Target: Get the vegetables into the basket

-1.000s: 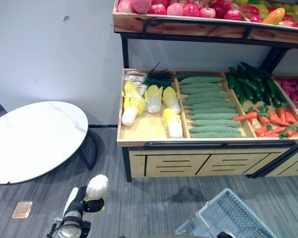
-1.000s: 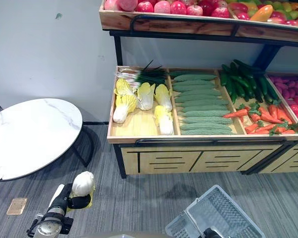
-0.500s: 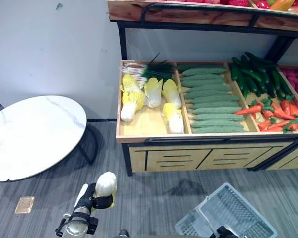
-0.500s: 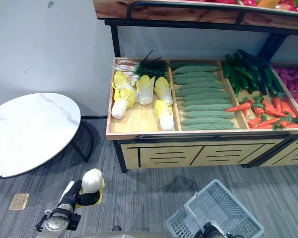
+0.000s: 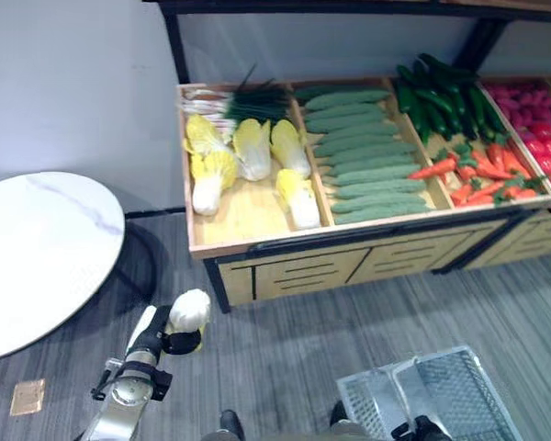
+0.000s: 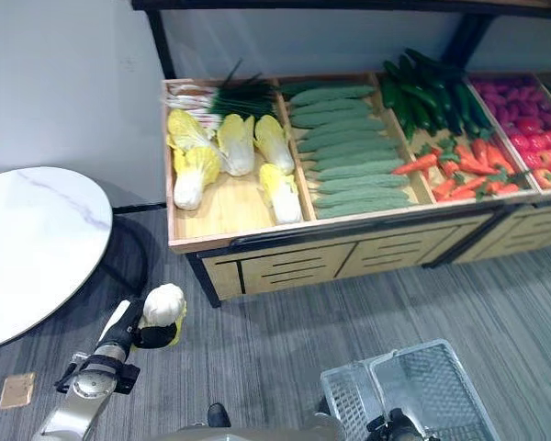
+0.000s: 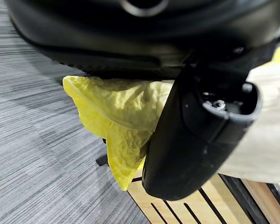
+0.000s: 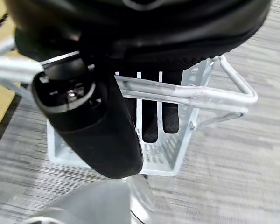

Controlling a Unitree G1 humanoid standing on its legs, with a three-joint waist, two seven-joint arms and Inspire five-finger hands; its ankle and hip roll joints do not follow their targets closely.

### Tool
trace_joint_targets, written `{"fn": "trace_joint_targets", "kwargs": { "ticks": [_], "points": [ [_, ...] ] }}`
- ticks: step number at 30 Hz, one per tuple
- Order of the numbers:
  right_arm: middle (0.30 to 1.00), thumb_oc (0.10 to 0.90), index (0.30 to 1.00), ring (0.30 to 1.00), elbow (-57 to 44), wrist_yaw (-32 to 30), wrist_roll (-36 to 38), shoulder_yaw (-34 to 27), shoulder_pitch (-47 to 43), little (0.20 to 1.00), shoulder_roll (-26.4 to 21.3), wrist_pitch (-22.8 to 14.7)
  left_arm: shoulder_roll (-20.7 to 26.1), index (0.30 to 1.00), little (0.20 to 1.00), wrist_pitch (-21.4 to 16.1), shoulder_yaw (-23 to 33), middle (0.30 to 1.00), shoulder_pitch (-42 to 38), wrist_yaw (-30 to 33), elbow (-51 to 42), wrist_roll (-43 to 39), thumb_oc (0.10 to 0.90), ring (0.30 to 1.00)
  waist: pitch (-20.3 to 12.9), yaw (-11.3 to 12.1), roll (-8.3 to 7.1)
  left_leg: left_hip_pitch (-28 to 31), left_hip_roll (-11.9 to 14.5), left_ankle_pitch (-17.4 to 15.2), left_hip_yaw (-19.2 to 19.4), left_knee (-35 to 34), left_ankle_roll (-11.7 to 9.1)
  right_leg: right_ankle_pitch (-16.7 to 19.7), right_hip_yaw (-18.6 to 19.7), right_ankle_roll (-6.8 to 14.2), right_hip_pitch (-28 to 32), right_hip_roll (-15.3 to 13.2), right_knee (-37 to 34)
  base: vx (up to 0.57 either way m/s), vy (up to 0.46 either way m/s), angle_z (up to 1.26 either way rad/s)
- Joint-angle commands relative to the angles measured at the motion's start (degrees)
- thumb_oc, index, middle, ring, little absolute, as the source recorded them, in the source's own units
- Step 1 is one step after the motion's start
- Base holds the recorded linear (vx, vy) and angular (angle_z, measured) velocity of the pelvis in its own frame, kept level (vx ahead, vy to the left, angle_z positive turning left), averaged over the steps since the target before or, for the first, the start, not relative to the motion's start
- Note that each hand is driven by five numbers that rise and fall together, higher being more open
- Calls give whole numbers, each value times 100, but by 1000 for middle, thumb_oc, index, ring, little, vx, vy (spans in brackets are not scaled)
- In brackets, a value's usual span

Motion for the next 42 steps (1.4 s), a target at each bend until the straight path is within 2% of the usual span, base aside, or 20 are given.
{"fn": "trace_joint_targets", "kwargs": {
  "ticks": [1,3,4,6,7,10,11,13,14,16,19,21,23,24,27,31,35,39,40,42],
  "points": [
    [300,400,300,300,129,-64,202,63,130,300,-170,95,47,300,300,-395,-121,300,-536,267,-545,113,400,300,20,-222,232,-52,239,-165,394,144,-242,800,154,365,-777,-147,264,-83,-30,-9],
    [300,400,300,300,108,-101,254,78,109,300,-167,79,41,300,300,-401,-206,300,-636,310,-512,93,400,300,14,-253,295,-115,358,-96,537,156,-261,659,181,365,-731,-186,313,-84,7,-18],
    [300,400,300,300,99,-126,272,84,85,300,-158,85,77,300,300,-394,-301,300,-728,318,-541,44,400,300,-25,-260,392,-120,485,-123,594,121,-315,448,254,365,-567,-201,444,-40,30,-23],
    [300,400,300,300,100,-144,276,75,73,300,-160,89,75,300,300,-384,-320,300,-760,329,-553,8,400,300,-36,-256,410,-140,532,-107,644,127,-329,383,275,365,-504,-220,497,-83,11,-52],
    [300,400,300,300,88,-176,246,86,26,300,-154,101,92,300,300,-365,-311,300,-782,362,-601,-38,400,300,-66,-181,418,-190,624,-8,831,145,-334,279,180,365,-341,-303,637,-185,-28,-48],
    [300,400,300,300,68,-183,222,94,-2,300,-135,111,122,300,300,-348,-260,300,-754,373,-646,-34,400,300,-90,-117,409,-219,671,32,958,164,-336,241,94,365,-221,-355,652,-103,-23,-45],
    [300,400,300,300,45,-171,146,173,-103,300,-128,130,136,300,300,-335,-122,300,-664,434,-663,-31,400,300,-155,48,381,-303,762,123,1193,213,-324,237,-203,365,-13,-458,625,-130,-33,-83],
    [300,400,300,300,30,-143,28,271,-238,300,-123,164,159,300,300,-311,79,300,-503,471,-684,25,400,300,-231,253,268,-353,839,239,1446,266,-364,324,-411,365,122,-437,311,-119,-99,-123],
    [300,400,300,300,30,-142,-49,333,-342,300,-127,193,160,300,300,-284,160,300,-434,495,-673,38,400,300,-236,358,227,-377,898,316,1501,303,-417,284,-457,365,126,-385,99,-51,-147,-129],
    [300,400,300,300,11,-138,-89,325,-413,300,-143,205,137,300,300,-272,166,300,-403,500,-655,-27,400,300,-188,345,269,-380,990,388,1534,353,-501,293,-358,365,67,-395,-29,-26,-152,-75],
    [300,400,300,300,-27,-143,-56,242,-436,300,-208,224,-31,300,300,-266,107,300,-525,478,-473,-161,400,300,-112,220,413,-378,1095,440,1515,409,-599,41,-148,365,98,-263,-215,12,-98,-40],
    [300,400,300,300,-40,-139,-59,223,-434,300,-238,221,-91,300,300,-284,79,300,-553,471,-432,-210,400,300,-88,190,472,-354,1098,442,1503,402,-610,0,-168,365,118,-256,-219,28,-42,-7],
    [300,400,300,300,-54,-131,-73,204,-433,300,-292,220,-209,300,300,-304,41,300,-597,463,-400,-316,400,300,-15,98,644,-362,1129,470,1497,434,-655,-151,-140,340,116,-183,-234,7,-59,3],
    [300,400,300,300,-55,-130,-73,203,-433,300,-299,220,-214,300,300,-305,39,300,-599,463,-398,-317,400,300,-14,96,652,-363,1133,470,1494,436,-657,-156,-142,339,117,-179,-230,-7,-62,5],
    [300,400,300,300,-49,-129,-69,174,-431,300,-382,207,-264,300,300,-318,-32,300,-675,443,-407,-316,400,300,40,-6,824,-384,1173,568,1486,398,-736,-250,-128,314,89,-98,-241,-8,-43,4],
    [300,400,300,300,-107,-168,24,123,-460,300,-492,181,-284,300,300,-343,-108,300,-802,460,-389,-356,400,300,143,-94,1108,-477,1301,954,1464,168,-929,-333,-89,262,-63,89,-268,-20,-95,1],
    [300,400,300,300,-111,-192,75,112,-456,300,-561,159,-354,300,300,-350,-197,300,-890,468,-374,-403,400,300,228,-171,1324,-506,1378,1036,1469,157,-1007,-433,4,186,-194,203,-204,5,-74,-11],
    [300,400,300,300,-88,-212,147,86,-477,300,-621,127,-397,300,300,-365,-278,300,-975,481,-361,-440,400,300,328,-230,1474,-528,1476,1151,1503,152,-1097,-511,62,123,-327,315,-140,4,-95,-13],
    [300,400,300,300,-72,-230,180,84,-487,300,-647,115,-429,300,300,-367,-323,300,-1032,504,-339,-472,400,300,388,-246,1562,-563,1568,1240,1502,151,-1167,-592,79,74,-383,401,-78,10,-153,-5],
    [300,400,300,300,-43,-243,226,54,-491,300,-681,98,-443,300,300,-378,-385,300,-1088,503,-294,-472,400,300,460,-271,1639,-599,1665,1356,1505,148,-1220,-666,73,31,-448,478,-10,5,-176,-2]
  ]
}}
